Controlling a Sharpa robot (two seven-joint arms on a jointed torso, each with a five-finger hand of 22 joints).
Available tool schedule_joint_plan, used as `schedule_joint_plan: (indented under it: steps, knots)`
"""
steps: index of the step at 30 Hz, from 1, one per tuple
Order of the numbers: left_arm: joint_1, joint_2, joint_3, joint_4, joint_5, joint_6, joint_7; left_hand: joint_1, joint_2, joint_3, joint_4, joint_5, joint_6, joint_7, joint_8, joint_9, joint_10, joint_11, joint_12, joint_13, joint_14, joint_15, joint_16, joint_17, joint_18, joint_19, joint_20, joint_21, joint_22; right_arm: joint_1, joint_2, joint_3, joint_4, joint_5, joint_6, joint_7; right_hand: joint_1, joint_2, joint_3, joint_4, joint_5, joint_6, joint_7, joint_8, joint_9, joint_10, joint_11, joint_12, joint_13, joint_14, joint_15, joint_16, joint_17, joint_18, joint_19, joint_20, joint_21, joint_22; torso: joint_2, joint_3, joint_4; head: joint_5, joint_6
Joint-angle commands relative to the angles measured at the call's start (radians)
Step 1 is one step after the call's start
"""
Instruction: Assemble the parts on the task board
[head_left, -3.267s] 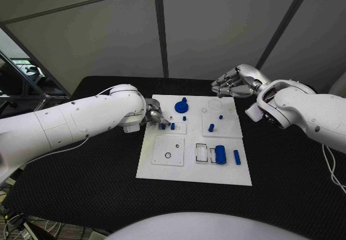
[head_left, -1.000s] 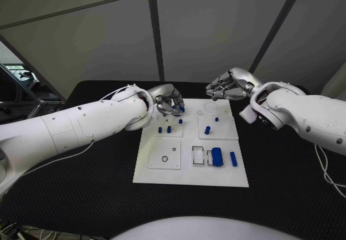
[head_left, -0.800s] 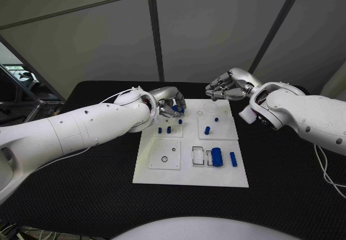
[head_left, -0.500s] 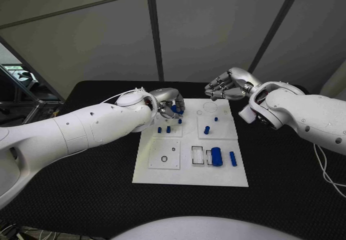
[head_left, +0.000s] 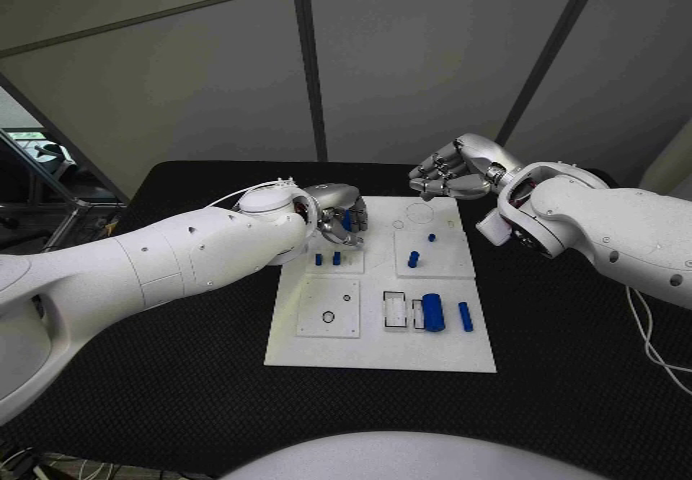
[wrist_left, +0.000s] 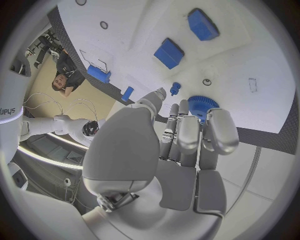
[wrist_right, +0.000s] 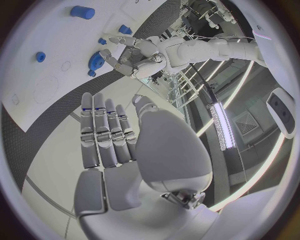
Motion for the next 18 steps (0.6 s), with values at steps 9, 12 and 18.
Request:
schedule_joint_plan:
  steps: [9, 12, 18]
  knots:
    - [-0.006, 0.022, 0.001, -0.025, -0.05, 0.03, -0.026, 0.01, 0.023, 0.003, -0.003, -0.006, 0.016, 0.005, -0.012, -0.008, 0.022, 0.001, -0.014, -0.009, 0.012, 0.0, 0.007, -0.006, -0.034, 0.015, -0.002, 0.014, 0.01, 0.002, 0.002, 0.001, 0.003, -0.001, 0.003, 0.005, -0.007, 0.001, 0.0, -0.005, 0.006, -0.008, 0.0, -0.002, -0.002, -0.007, 0.0, -0.001, 0.0, -0.006, 0.002, -0.002, -0.001, 0.002, 0.007, 0.003, -0.005, -0.001, -0.001, 0.0002, -0.0002, 0.001, 0.0]
    - [-0.007, 0.027, 0.001, -0.031, -0.053, 0.032, -0.027, 0.018, 0.03, 0.011, -0.006, -0.006, 0.025, 0.004, -0.014, -0.011, 0.034, 0.0, -0.016, -0.012, 0.014, -0.001, 0.008, -0.007, -0.035, 0.017, -0.003, 0.021, 0.016, 0.002, 0.002, 0.001, 0.003, -0.001, 0.003, 0.005, -0.007, 0.001, 0.0, -0.005, 0.006, -0.008, 0.0, -0.002, -0.002, -0.007, 0.0, -0.001, 0.0, -0.006, 0.002, -0.002, -0.001, 0.002, 0.007, 0.003, -0.005, -0.001, 0.0, 0.0005, -0.0004, -0.001, 0.0]
    - [-0.01, 0.032, 0.001, -0.035, -0.055, 0.035, -0.029, 0.032, 0.039, 0.029, -0.014, -0.006, 0.04, 0.001, -0.017, -0.016, 0.053, -0.004, -0.024, -0.017, 0.017, -0.004, 0.011, -0.009, -0.038, 0.021, -0.005, 0.032, 0.026, 0.002, 0.003, 0.001, 0.003, -0.001, 0.003, 0.005, -0.007, 0.001, 0.0, -0.005, 0.006, -0.008, 0.0, -0.002, -0.002, -0.007, 0.0, -0.001, 0.0, -0.006, 0.002, -0.002, -0.001, 0.002, 0.007, 0.003, -0.005, -0.001, -0.001, 0.0006, 0.0007, -0.001, -0.002]
